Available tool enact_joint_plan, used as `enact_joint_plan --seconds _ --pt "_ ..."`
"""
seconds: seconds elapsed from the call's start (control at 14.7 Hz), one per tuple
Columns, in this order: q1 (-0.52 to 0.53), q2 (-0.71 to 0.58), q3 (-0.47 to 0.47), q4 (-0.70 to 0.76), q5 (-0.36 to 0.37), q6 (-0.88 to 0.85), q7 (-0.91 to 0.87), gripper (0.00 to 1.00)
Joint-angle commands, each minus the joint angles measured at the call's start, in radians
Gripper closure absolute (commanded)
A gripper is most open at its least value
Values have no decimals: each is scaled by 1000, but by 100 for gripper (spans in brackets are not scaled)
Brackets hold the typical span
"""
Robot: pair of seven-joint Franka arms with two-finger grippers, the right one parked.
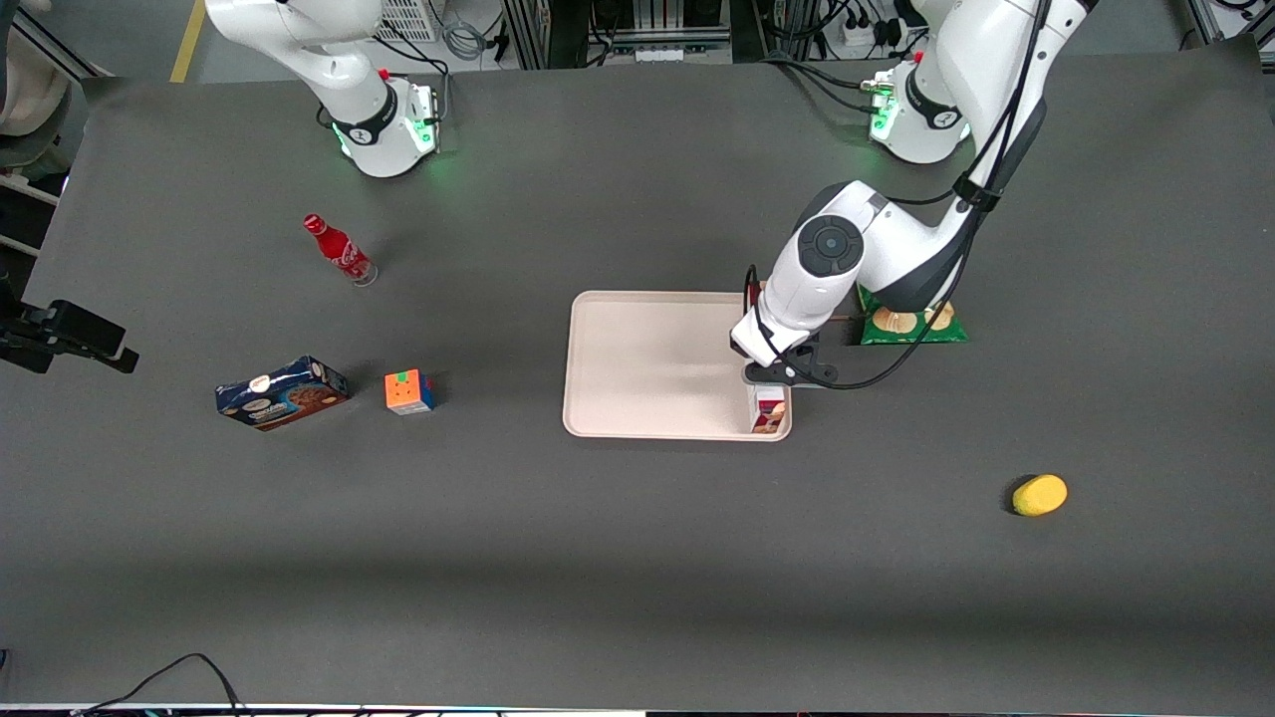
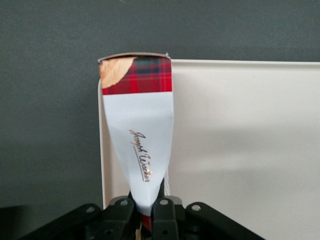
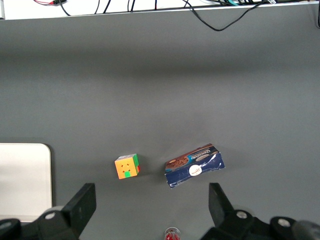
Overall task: Place red cookie box on tray
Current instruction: 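Carry the upright cookie box over the white tray's edge, then lower the box onto the tray and open the left gripper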
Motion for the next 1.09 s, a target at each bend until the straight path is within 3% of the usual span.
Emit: enact_joint_plan --seconds 0.0,0.07,0.2,0.27,0.68,0.88,1.02 --pt "-11 18 3 -4 25 41 -34 83" --pt "-11 26 3 -4 24 53 -37 42" --pt "-11 27 3 -4 25 55 -42 18" --pt "-11 27 3 -4 25 55 -42 0" --pt "3 3 15 64 24 23 -39 0" --pt "4 -22 81 185 24 -73 -11 0" --pt "3 -25 164 311 22 -226 169 0"
